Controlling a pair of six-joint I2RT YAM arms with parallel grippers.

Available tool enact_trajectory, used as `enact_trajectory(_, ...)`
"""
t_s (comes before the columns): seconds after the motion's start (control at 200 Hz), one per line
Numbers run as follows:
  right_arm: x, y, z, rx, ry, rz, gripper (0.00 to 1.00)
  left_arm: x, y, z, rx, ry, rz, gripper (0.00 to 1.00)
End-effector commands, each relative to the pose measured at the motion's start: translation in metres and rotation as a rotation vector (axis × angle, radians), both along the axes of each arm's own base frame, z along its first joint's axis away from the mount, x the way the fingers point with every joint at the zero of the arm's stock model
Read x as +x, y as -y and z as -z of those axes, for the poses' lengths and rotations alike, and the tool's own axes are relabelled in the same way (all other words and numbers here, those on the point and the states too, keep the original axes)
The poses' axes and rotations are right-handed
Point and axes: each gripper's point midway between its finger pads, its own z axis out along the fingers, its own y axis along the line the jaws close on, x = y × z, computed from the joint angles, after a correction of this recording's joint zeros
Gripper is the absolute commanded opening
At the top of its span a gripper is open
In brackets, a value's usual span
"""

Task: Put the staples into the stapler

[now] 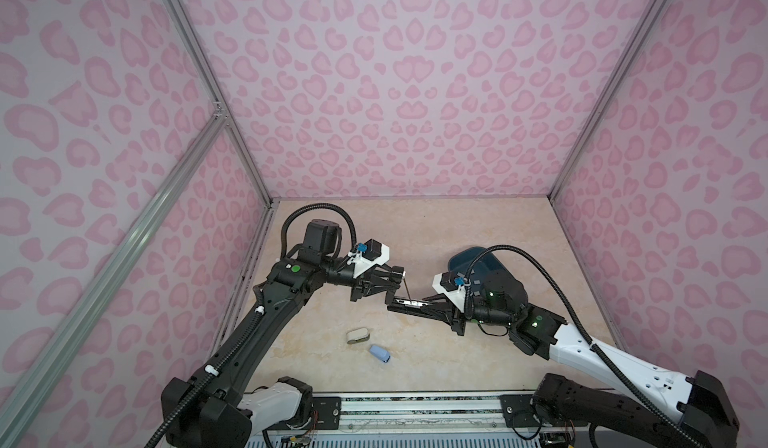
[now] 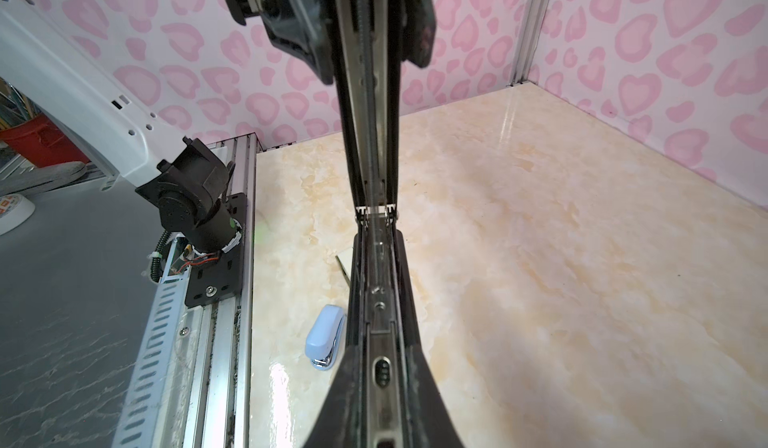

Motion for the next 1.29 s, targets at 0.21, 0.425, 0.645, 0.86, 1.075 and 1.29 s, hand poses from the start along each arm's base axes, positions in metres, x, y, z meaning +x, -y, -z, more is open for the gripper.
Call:
enact_trajectory(0.21,0.004,0.015,-0.010,0.042,-0.019,0.069,0.00,0.031,-0.020,-0.005,-0.041,0.092,-0.076,0.04)
enact_trajectory(0.425,0.007,0.028,-0.021,0.089,0.014,0.115,0.00,0.049,-0.034,-0.002,-0.044,0.059,-0.143,0.04)
enact_trajectory(0.645,0.005,0.033,-0.025,0.106,0.032,0.121,0.00,0.067,-0.039,0.006,-0.002,0.049,-0.226,0.04)
enact_trajectory(0.86,0.004,0.041,-0.031,0.126,0.062,0.151,0.00,0.085,-0.047,0.013,0.050,0.043,-0.336,0.16)
enact_trajectory(1.075,0.007,0.047,-0.035,0.157,0.082,0.195,0.00,0.097,-0.056,0.013,0.077,0.064,-0.441,0.47)
enact_trajectory(1.29,0.017,0.049,-0.035,0.132,0.085,0.253,0.00,0.100,-0.061,-0.007,0.044,0.072,-0.513,0.53)
